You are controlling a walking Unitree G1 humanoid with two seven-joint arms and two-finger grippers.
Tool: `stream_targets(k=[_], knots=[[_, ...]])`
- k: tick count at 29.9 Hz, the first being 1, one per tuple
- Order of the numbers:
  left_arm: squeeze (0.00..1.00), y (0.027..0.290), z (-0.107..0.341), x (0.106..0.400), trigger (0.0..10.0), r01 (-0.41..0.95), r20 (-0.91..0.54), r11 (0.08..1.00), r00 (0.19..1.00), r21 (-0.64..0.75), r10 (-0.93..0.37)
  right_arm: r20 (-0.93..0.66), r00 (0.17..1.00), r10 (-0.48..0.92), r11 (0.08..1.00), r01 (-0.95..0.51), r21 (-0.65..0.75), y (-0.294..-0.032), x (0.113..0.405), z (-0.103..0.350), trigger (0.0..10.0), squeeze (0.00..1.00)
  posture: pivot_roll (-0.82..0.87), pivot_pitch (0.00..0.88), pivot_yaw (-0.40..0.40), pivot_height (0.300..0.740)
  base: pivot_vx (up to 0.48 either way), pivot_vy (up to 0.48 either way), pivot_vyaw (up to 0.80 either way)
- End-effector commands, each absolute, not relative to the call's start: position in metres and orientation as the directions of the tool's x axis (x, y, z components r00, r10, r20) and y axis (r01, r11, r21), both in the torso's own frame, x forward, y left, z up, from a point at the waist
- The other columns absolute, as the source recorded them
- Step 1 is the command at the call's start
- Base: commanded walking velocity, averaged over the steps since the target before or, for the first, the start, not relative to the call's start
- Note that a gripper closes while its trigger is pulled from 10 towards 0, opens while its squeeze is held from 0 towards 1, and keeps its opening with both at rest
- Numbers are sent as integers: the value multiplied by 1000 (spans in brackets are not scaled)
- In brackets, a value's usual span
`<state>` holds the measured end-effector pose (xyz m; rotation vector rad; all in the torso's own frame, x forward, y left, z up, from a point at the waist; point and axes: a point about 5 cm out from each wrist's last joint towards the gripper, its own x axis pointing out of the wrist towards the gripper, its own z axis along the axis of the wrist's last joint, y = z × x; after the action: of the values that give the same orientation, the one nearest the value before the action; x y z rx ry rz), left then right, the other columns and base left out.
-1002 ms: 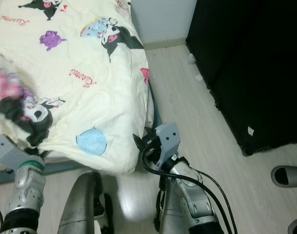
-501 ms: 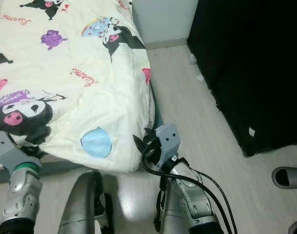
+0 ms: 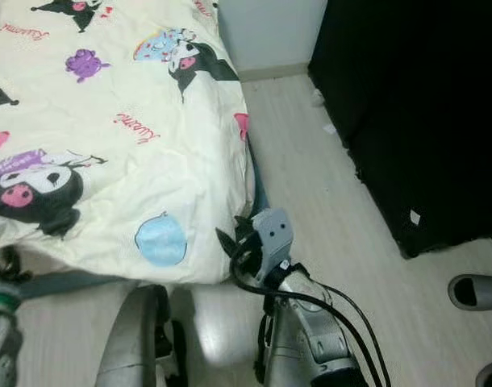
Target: Clean up the room
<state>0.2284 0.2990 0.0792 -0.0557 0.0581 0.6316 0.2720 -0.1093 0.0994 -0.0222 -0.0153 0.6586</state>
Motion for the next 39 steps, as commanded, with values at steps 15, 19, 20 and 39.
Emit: stream_targets(k=[15, 19, 20, 39], knots=[[0, 365, 138, 198, 10000, -622, 245, 728, 783, 290, 571, -65, 764, 642, 765, -644, -12, -107, 266, 83, 10000, 0, 70, 232, 62, 604, 0, 0, 0], [0, 391, 163, 193, 10000, -751, 331, 603, 660, 269, 674, -77, 753, 653, 755, -656, -12, -107, 263, 80, 10000, 0, 70, 229, 62, 604, 0, 0, 0], [0, 393, 166, 193, 10000, -756, 346, 592, 654, 278, 673, -79, 752, 654, 754, -657, -14, -107, 263, 79, 10000, 0, 70, 229, 62, 604, 0, 0, 0], [0, 199, 98, 277, 10000, 196, 44, 853, 968, 483, -247, 210, 886, 413, 889, -443, 119, -133, 300, 142, 10000, 0, 35, 219, 77, 604, 0, 0, 0]])
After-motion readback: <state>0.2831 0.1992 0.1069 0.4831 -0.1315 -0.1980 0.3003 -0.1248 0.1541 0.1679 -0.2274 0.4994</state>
